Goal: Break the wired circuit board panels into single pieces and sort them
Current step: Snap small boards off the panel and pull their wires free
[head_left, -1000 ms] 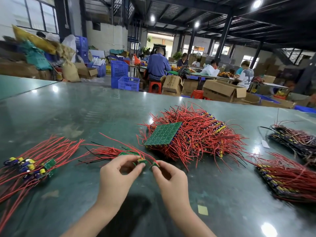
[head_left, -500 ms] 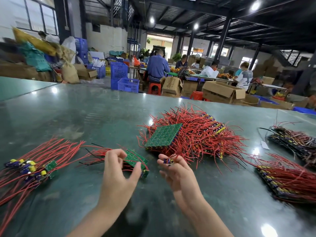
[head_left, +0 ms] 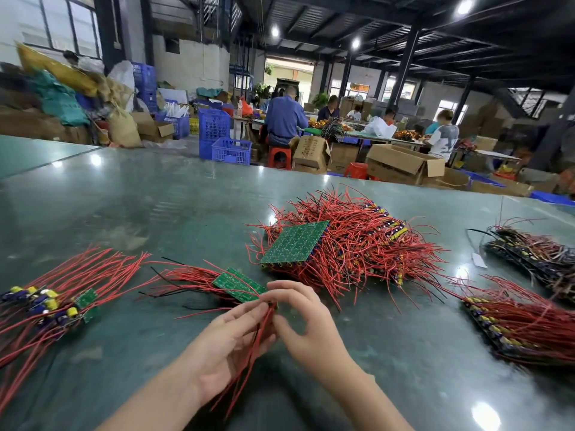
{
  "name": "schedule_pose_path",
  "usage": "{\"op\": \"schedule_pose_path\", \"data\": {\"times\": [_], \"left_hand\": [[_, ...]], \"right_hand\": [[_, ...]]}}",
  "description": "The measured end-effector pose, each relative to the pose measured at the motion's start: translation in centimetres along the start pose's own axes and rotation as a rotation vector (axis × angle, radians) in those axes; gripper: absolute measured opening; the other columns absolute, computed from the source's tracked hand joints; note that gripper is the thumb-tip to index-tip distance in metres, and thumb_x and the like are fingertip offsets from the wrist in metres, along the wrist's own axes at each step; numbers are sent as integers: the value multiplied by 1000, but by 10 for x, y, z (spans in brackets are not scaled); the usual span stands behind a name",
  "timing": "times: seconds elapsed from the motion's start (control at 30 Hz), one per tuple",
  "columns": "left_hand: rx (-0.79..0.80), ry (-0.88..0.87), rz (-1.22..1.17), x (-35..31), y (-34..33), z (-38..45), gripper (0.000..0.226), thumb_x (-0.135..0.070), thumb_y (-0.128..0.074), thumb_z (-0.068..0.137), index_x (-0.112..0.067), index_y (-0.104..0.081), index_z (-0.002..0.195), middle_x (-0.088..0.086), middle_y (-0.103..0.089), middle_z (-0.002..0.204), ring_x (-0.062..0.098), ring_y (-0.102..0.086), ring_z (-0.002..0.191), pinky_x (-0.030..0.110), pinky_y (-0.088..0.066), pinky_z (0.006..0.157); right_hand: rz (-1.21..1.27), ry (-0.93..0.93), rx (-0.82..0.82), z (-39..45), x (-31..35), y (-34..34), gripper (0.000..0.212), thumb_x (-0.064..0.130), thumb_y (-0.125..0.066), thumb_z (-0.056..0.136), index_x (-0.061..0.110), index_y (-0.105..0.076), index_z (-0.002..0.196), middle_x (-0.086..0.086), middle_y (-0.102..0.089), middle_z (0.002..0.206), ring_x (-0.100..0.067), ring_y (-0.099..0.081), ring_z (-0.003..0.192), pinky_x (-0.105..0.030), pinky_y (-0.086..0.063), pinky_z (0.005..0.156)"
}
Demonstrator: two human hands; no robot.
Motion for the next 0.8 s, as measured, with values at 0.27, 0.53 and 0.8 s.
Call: {"op": "schedule_pose_path", "data": {"times": [0.27, 0.53, 0.8], "left_hand": [[0, 61, -12, 4, 3, 2, 25, -2, -64, 68, -1, -66, 93, 14, -71, 76, 18, -69, 58, 23, -57, 51], [9, 3, 238, -1, 2, 1, 34, 3, -68, 64, 4, -64, 97, 24, -71, 88, 19, -69, 61, 25, -56, 53], [80, 15, 384, 0, -5, -3, 21, 12, -58, 81, 0, -58, 98, 21, -71, 86, 14, -59, 52, 23, -52, 49]], "right_hand": [[-133, 191, -139, -2, 12, 13, 18, 12, -66, 83, 13, -74, 99, 6, -69, 98, -10, -58, 95, -20, -46, 87], [333, -446, -202, -4, -46, 16, 24, 7, -70, 82, 26, -70, 68, 14, -71, 67, 5, -62, 66, -11, -46, 67], [346, -461, -94, -5, -39, 10, 20, 8, -67, 85, 22, -72, 71, 8, -70, 67, 3, -61, 65, -12, -46, 66]]}}
Point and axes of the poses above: each hand's wrist, its own z-axis towards the middle knuckle, its own y-axis out of the back of the hand, x = y × z, the point moved 10 cm from there along z, towards the middle knuckle
